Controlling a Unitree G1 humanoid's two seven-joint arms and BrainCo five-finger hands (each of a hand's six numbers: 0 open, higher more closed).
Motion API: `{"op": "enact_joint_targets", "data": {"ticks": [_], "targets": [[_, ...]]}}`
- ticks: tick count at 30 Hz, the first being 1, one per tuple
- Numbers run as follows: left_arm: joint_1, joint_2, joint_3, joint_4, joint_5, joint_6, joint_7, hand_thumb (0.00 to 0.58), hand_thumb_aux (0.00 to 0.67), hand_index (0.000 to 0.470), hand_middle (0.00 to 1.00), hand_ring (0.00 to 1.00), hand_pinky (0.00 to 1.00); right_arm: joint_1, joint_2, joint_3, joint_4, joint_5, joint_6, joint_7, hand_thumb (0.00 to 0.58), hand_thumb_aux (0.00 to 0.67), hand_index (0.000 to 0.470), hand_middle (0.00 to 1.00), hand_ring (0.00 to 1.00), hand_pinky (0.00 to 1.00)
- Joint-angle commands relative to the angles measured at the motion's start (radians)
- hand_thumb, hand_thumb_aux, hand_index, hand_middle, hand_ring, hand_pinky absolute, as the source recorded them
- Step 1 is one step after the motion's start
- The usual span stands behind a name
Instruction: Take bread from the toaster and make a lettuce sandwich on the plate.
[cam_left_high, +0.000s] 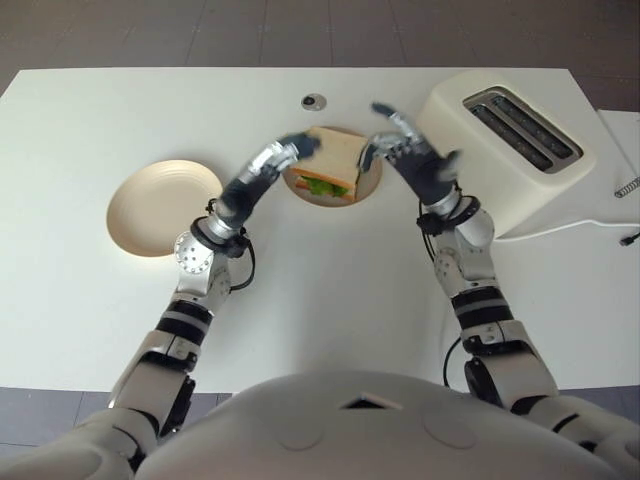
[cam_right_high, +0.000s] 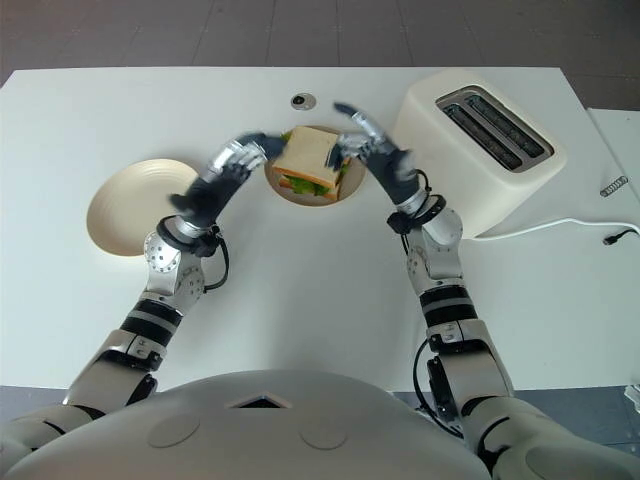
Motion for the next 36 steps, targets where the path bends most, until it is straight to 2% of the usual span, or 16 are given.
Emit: {"op": "enact_joint_targets", "data": {"ticks": [1, 4, 8, 24, 29, 33, 36], "targets": [[-0.01, -0.089, 0.082, 0.002, 0.036, 0.022, 0.073, 0.0, 0.0, 0.0, 0.0, 0.0, 0.0, 0.014, 0.084, -0.034, -0.015, -0.083, -0.047, -0.103, 0.0, 0.0, 0.0, 0.0, 0.0, 0.0], [-0.021, -0.179, 0.12, 0.045, 0.089, 0.002, 0.124, 0.0, 0.0, 0.0, 0.0, 0.0, 0.0, 0.02, 0.153, -0.03, 0.013, -0.163, -0.103, -0.167, 0.0, 0.0, 0.0, 0.0, 0.0, 0.0], [-0.035, -0.225, 0.145, 0.078, 0.145, -0.001, 0.131, 0.0, 0.0, 0.0, 0.0, 0.0, 0.0, 0.015, 0.175, -0.02, 0.032, -0.206, -0.13, -0.172, 0.0, 0.0, 0.0, 0.0, 0.0, 0.0], [-0.096, -0.281, 0.206, 0.172, 0.206, 0.008, 0.108, 0.0, 0.0, 0.0, 0.0, 0.0, 0.0, -0.006, 0.168, -0.021, 0.044, -0.217, -0.143, -0.149, 0.0, 0.0, 0.0, 0.0, 0.0, 0.0], [-0.129, -0.29, 0.225, 0.23, 0.203, 0.003, 0.081, 0.0, 0.0, 0.0, 0.0, 0.0, 0.0, -0.039, 0.192, -0.049, 0.043, -0.097, -0.036, -0.127, 0.0, 0.0, 0.0, 0.0, 0.0, 0.0], [-0.136, -0.284, 0.248, 0.241, 0.194, -0.002, 0.06, 0.0, 0.0, 0.0, 0.0, 0.0, 0.0, -0.059, 0.215, -0.063, 0.077, -0.076, -0.014, -0.106, 0.0, 0.0, 0.0, 0.0, 0.0, 0.0], [-0.134, -0.283, 0.257, 0.256, 0.197, 0.004, 0.046, 0.0, 0.0, 0.0, 0.0, 0.0, 0.0, -0.044, 0.223, -0.066, 0.053, -0.029, 0.041, -0.075, 0.0, 0.0, 0.0, 0.0, 0.0, 0.0]]}}
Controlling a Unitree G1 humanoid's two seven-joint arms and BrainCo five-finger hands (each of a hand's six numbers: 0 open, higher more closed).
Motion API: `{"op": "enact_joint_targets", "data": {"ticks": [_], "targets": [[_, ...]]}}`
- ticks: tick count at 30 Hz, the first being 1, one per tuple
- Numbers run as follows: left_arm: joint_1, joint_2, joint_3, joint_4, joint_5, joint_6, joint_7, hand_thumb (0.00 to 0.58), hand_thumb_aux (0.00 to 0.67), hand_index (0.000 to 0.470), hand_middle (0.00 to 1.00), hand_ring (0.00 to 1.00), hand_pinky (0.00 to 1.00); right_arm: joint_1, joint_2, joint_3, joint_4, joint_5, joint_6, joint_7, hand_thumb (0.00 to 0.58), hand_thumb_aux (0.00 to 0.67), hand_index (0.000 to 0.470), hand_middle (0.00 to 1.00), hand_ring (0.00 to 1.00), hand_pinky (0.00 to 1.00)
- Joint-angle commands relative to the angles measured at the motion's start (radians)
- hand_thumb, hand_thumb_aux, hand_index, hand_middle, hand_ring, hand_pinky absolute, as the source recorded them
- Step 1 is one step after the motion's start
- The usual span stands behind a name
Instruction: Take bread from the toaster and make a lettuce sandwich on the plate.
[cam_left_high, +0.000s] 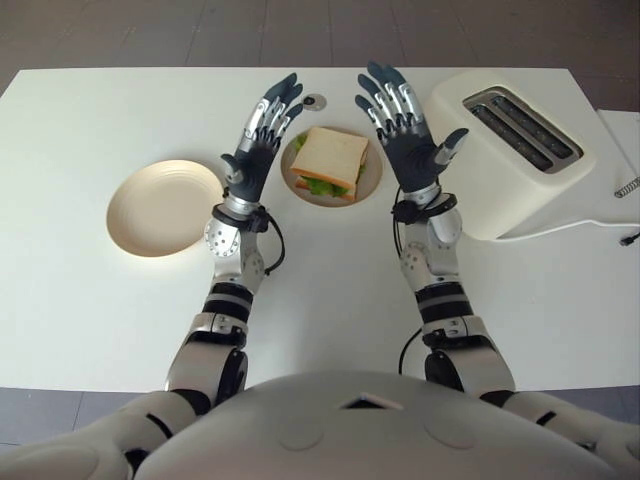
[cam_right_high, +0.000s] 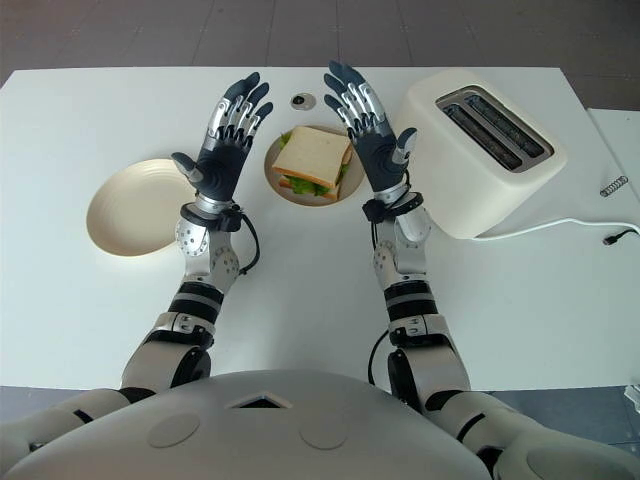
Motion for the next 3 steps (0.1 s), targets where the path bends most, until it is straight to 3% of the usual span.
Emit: {"op": "enact_joint_targets", "data": {"ticks": [1, 3], "targets": [[-0.003, 0.003, 0.011, 0.02, 0.007, 0.006, -0.016, 0.0, 0.0, 0.0, 0.0, 0.0, 0.0, 0.005, 0.008, -0.013, -0.022, 0.059, 0.075, 0.039, 0.0, 0.0, 0.0, 0.0, 0.0, 0.0], [0.0, 0.005, 0.02, 0.019, 0.012, 0.003, -0.015, 0.0, 0.0, 0.0, 0.0, 0.0, 0.0, 0.006, 0.014, -0.017, -0.025, 0.067, 0.093, 0.05, 0.0, 0.0, 0.0, 0.0, 0.0, 0.0]]}}
